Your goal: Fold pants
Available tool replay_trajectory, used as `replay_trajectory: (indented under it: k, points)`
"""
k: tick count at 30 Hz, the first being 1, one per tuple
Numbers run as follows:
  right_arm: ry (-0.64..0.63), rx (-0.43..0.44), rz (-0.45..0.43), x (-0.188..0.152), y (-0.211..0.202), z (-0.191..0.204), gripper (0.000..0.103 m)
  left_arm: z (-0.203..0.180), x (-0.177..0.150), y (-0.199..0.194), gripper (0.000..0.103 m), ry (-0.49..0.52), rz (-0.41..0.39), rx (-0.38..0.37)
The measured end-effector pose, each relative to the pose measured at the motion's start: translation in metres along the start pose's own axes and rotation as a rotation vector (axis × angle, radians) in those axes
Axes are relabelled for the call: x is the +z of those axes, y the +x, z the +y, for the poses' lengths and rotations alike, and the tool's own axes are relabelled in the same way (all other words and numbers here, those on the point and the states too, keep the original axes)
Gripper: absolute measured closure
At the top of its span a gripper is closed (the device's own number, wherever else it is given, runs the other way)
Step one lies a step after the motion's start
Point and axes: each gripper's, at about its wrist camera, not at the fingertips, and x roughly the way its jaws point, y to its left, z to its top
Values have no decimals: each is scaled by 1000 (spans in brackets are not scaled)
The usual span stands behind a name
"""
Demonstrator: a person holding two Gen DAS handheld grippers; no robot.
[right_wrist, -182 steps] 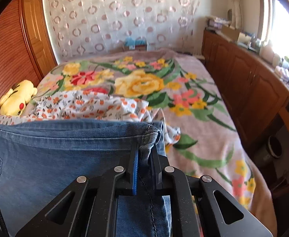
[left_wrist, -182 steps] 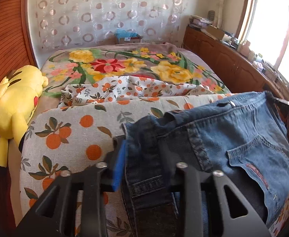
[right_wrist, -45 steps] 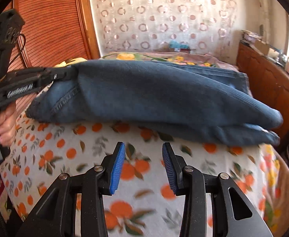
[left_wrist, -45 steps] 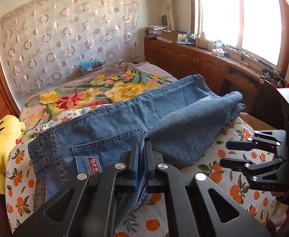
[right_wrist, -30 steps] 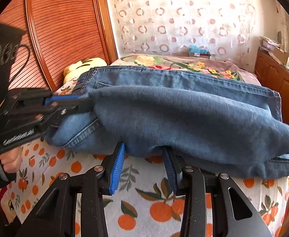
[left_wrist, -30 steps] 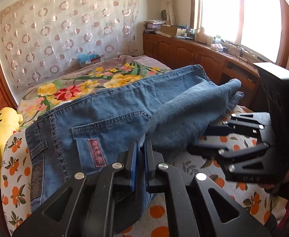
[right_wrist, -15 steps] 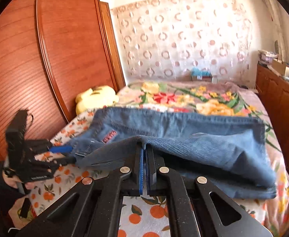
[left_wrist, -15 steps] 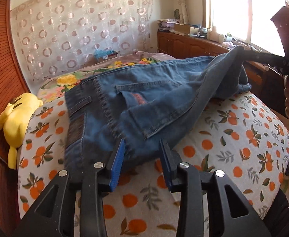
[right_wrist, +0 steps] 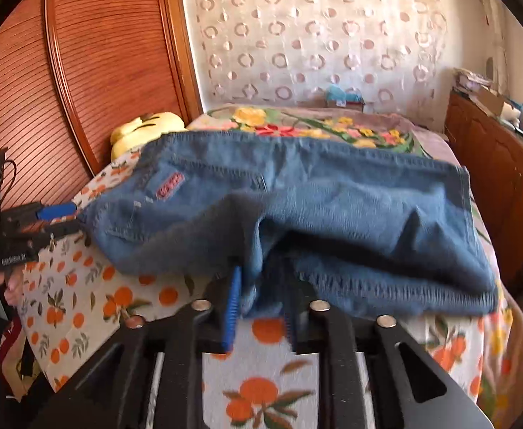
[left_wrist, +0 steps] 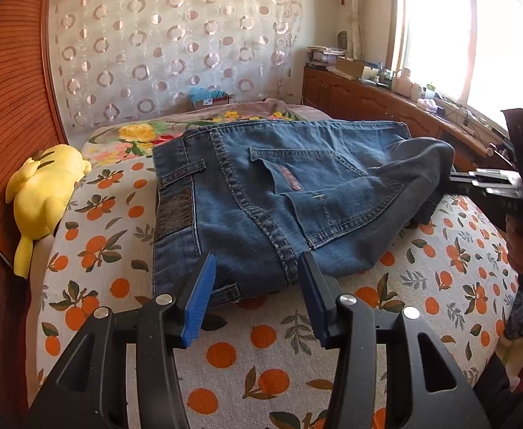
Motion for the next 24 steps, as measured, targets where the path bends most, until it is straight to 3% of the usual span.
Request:
replay_trajectory:
  k: [1,2,8,16,19,24]
  points:
    - [4,8,3,-2,-4,-1,76,2,-1,0,30,-9,-3,2]
    - [6,14,4,-3,-8,-7,75,6,-2,-1,23,-27,-18,1]
    - [-7,33,25,-7,-12,-11,71,17,-3,-3,23,-64,-38,18]
    - [-18,39,19,3,8,-7,71,41,-14,7,23,-104,30,50]
    - [-16,43,19,1,12,-9,95,51,-17,16,23,-128,58,53]
    - [24,80,-71,5,-14,-18,96,60,-19,29,26,-128,96,46]
